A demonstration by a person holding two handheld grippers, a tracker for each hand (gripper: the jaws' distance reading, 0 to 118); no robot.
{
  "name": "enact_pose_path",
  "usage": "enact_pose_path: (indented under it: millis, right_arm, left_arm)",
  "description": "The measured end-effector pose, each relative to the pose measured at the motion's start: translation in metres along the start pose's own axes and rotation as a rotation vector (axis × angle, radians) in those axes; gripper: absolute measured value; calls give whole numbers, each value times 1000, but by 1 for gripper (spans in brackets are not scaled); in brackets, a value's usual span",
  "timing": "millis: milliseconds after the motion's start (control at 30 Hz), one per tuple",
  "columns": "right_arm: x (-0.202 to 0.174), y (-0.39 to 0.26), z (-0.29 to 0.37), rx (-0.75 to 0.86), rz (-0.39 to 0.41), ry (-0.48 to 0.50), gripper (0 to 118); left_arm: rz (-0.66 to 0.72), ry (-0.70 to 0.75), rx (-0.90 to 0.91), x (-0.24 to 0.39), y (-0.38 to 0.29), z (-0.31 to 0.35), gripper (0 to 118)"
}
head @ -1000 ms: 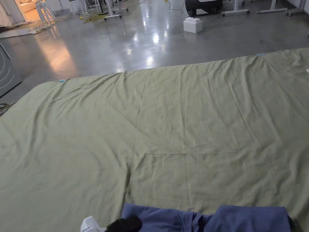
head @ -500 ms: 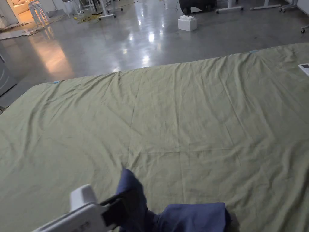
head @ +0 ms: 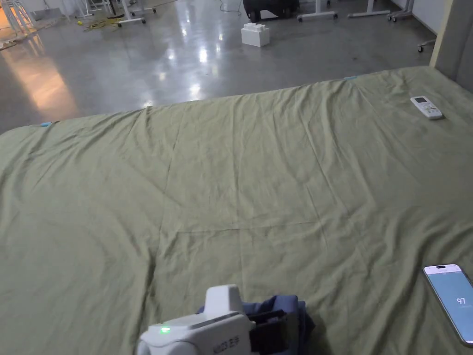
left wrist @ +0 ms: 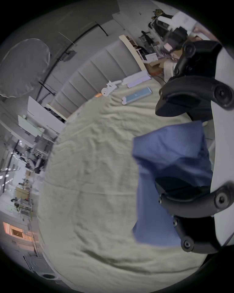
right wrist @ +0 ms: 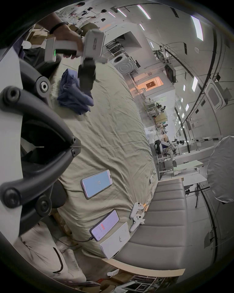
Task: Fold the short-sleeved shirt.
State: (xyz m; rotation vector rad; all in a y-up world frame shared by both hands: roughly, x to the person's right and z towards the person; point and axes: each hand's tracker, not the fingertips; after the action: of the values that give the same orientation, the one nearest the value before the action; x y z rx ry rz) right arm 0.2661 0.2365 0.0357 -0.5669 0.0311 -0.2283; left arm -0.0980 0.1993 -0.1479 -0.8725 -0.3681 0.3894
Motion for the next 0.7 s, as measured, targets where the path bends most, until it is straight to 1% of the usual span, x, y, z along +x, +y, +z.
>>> enact_pose_path:
  millis: [67,133,167,200,233,267,300,367,400,433,467,500,533,567,600,633,700]
  right_arm:
    - [1,1,-1,3,-16,8,0]
    - [1,1,-3,9,-31,13,0]
    - [1,2,-3,8,-35,17,0]
    - [1,2,-3,9,-37,20,0]
    - [1,2,-3,10,-37,19,0]
    - [0,2,-3,9,-35,20,0]
    - [0,3,-3,4,-29,21,0]
    - [-2,3,0,2,-12,12,0]
    - [-3,3,2,1,-3,6,0]
    - [-2,2,2,-2,-3,5,0]
    - [-2,1,2,-8,-6,5,0]
    - [-2,0,2,-16,-9,5,0]
    - [-2,-1,2,-23,-10,4,0]
    - [-2,-2,1,-32,-10,5,0]
    - [-4,-4,-1,-47,-8,8,0]
    - [-6,-5,-3,-54,-5,8,0]
    - [-10,-8,-12,-81,-14,36,0]
  left_arm:
    - [2,-13,102,-2,11,27,80]
    - [87,-10,176,-10,15,41,79]
    - [151,-20,197,-15,16,42,77]
    - [201,-63,198,-22,17,33,69]
    - [229,-113,170,-26,15,24,44]
    - [251,-131,131,-26,12,11,20]
    - [276,-138,90,-27,6,-2,12]
    - [286,-142,7,-24,-10,-32,12]
    - [251,-184,-54,-22,-20,-47,12]
    - [241,-155,-80,-20,-30,-58,11]
    - [225,-96,-119,-15,-42,-72,8]
    - [175,-62,-168,-14,-51,-84,6]
    - [150,-72,-139,-16,-56,-86,5]
    - [181,-98,-100,-19,-57,-85,5]
    - [226,-97,-92,-17,-55,-81,5]
    - [235,-94,-98,-17,-52,-79,5]
    - [214,-101,-108,-16,-44,-74,5]
